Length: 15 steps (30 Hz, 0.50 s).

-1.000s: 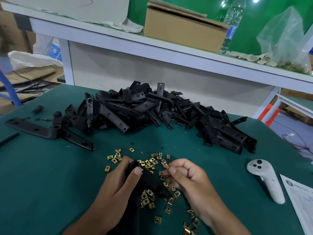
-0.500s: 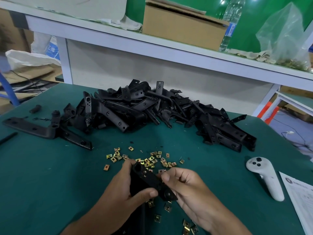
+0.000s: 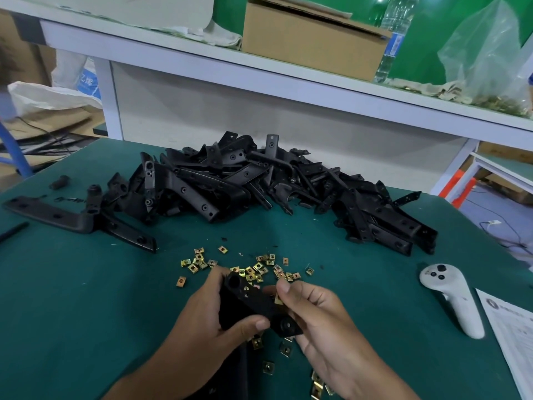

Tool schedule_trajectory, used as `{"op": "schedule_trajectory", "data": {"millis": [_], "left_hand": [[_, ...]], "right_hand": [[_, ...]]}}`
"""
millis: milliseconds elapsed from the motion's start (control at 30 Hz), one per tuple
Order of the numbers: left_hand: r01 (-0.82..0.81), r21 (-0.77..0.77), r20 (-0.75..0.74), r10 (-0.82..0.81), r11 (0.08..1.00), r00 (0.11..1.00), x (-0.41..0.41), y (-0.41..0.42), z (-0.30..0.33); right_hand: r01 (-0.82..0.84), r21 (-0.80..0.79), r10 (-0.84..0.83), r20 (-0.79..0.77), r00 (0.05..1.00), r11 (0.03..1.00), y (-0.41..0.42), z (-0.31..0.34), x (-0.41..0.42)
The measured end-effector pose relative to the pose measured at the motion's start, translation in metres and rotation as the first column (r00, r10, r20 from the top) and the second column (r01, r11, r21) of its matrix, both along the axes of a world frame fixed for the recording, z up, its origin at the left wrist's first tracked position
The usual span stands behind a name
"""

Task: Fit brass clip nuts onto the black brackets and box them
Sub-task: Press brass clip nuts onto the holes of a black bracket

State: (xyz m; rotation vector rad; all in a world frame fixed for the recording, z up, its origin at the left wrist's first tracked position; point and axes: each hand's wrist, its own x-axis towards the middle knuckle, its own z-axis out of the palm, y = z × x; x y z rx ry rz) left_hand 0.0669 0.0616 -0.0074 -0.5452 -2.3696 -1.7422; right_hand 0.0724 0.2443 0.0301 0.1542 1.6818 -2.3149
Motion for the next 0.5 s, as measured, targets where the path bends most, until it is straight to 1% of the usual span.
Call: {"op": "schedule_trajectory", "data": {"millis": [267,400,500], "left_hand": [[-0.004,0.004,-0.008,0.004,1.0,1.0,0.0014,0.0008,0.0004],[-0.029,0.009,-0.002,0.029,1.0,1.0,0.0022,0.0015,0.0013],[-0.06,0.015,0.003,0.06,0.998,0.998,0.002,0.0016,0.0003]], "right_hand": [[0.051,0.019,-0.051,-0.004,0.999,0.999,-0.0026,-0.0014,0.0013],[0.057,0.125,-0.049,-0.065,0.997,0.991,-0.0038,0.0018,0.0043],[0.024,0.142,-0.014,-0.072,0.997,0.99,0.0015,0.0036,0.0032]]}}
